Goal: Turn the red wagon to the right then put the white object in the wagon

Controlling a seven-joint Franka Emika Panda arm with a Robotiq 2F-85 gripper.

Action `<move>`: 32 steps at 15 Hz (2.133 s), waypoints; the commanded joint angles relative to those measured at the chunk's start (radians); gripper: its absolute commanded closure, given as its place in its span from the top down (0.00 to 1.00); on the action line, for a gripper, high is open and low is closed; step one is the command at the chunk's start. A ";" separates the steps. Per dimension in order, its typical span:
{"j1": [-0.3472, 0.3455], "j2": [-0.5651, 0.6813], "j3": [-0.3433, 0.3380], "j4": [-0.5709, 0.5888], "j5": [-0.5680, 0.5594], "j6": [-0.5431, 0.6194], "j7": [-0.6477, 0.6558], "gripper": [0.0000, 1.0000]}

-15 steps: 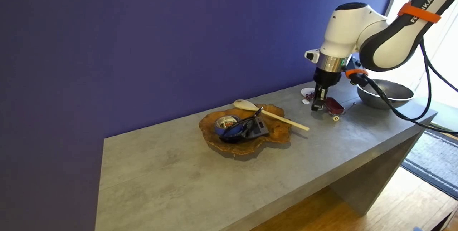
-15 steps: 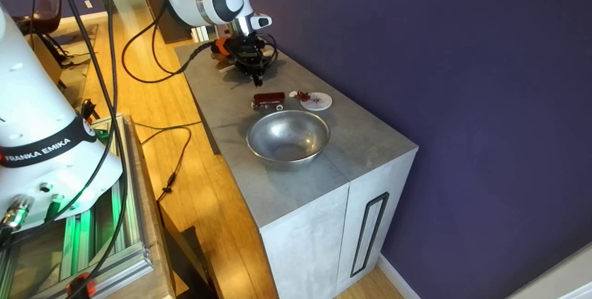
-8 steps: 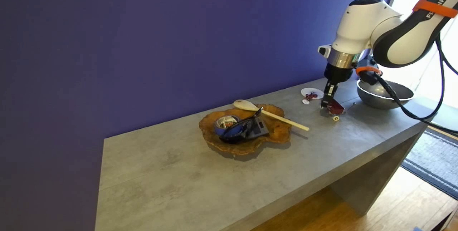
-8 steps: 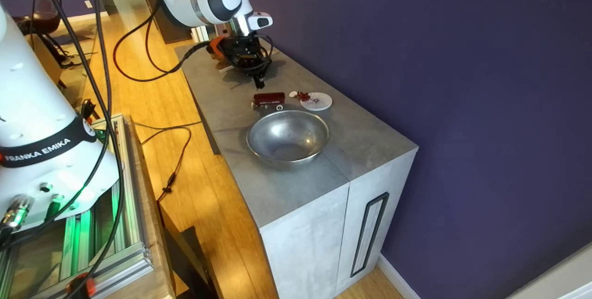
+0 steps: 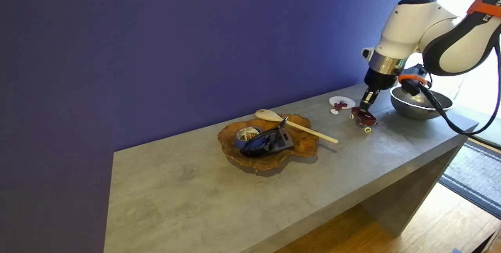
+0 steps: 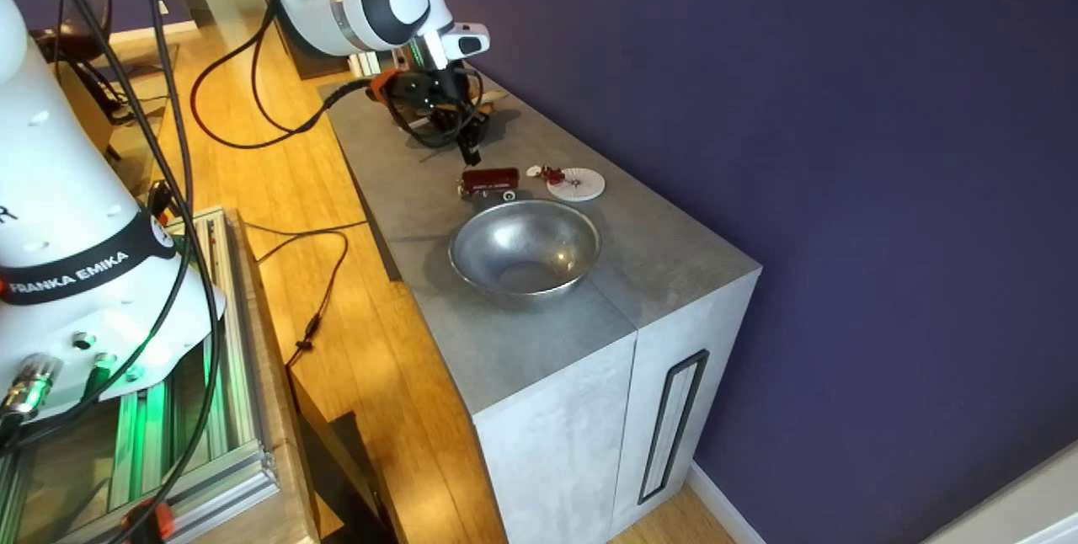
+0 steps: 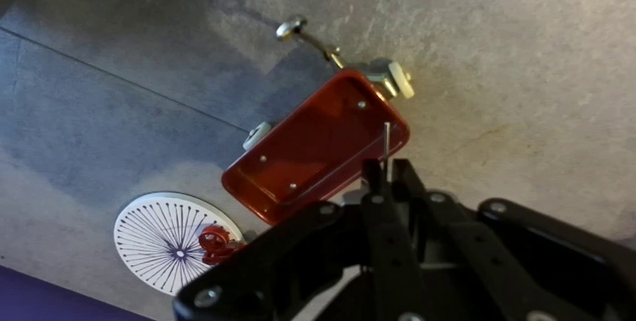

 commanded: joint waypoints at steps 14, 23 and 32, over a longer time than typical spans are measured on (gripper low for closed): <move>0.025 -0.003 -0.072 -0.045 0.029 0.096 0.095 0.02; 0.009 0.022 -0.061 -0.038 0.034 0.133 0.108 0.02; -0.032 0.055 -0.037 -0.033 0.061 0.182 0.140 0.02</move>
